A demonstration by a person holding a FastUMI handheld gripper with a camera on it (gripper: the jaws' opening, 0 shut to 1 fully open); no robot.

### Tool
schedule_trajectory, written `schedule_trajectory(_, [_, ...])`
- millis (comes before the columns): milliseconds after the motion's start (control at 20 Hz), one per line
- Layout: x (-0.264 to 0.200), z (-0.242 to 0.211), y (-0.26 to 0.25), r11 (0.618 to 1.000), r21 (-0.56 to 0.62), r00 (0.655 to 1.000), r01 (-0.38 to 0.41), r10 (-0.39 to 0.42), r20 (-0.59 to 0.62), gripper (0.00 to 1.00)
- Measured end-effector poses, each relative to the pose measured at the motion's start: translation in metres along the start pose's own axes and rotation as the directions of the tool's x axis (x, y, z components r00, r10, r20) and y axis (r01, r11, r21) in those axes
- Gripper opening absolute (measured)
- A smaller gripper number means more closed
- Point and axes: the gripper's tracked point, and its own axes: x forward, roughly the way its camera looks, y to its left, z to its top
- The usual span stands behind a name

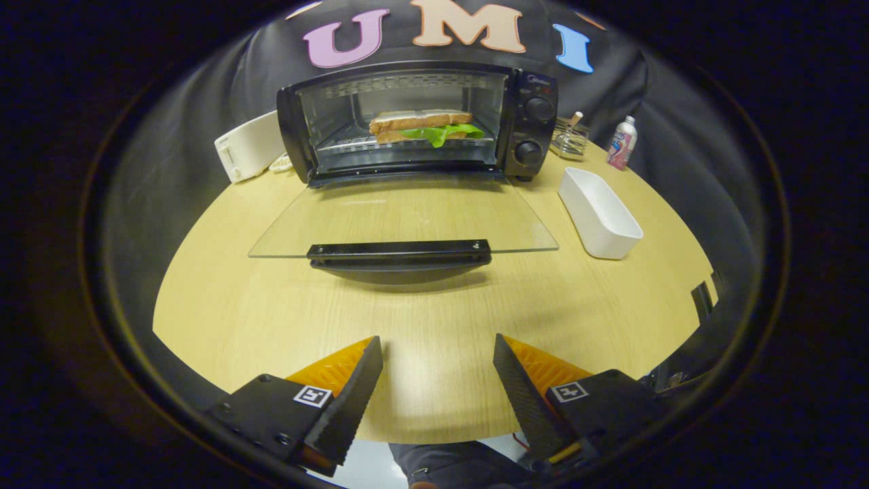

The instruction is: Open the toaster oven, put the food inside, and close the toaster oven door.

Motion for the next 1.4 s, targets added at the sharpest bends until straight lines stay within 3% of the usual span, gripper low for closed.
schedule_trajectory(750, [-0.003,0.063,0.017,0.997,0.069,0.993,-0.038,0.03,0.114,1.0])
schedule_trajectory(1400, [0.006,0.039,0.015,1.0,-0.014,0.997,-0.025,0.026,0.066,1.0])
